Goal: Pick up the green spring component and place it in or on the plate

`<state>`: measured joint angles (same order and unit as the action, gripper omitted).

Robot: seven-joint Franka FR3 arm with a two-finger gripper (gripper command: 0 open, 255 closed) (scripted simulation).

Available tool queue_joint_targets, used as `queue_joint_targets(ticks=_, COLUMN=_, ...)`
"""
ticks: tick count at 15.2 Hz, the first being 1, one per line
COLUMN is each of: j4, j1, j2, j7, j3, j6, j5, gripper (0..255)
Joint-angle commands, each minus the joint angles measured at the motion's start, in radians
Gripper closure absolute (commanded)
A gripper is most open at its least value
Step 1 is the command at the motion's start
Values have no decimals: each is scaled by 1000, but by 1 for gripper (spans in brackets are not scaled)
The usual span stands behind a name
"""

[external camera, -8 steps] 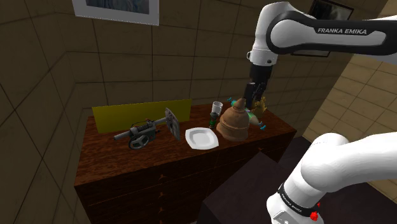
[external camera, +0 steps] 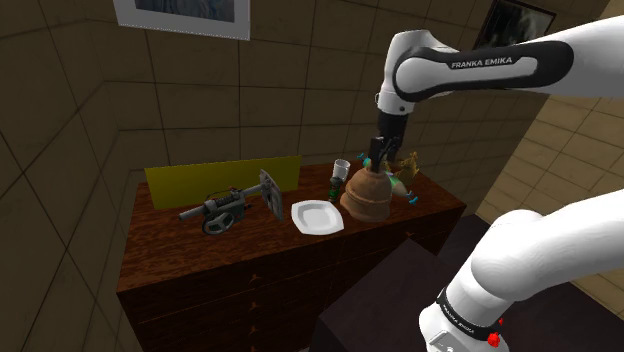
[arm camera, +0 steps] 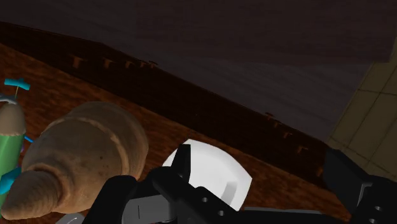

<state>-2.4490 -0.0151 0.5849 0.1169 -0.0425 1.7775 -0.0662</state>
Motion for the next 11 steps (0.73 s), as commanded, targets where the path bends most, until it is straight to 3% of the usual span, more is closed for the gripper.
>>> queue_joint_targets(ticks=1, j4=5, j1=-9, j2=-64, j7=11, j3=-17, j6=66, j5=-8, gripper=0)
queue_joint_targets(ticks=11, j4=127, j1=-44, j2=-419, j7=80, j3=-97, j6=328, j5=-4, gripper=0)
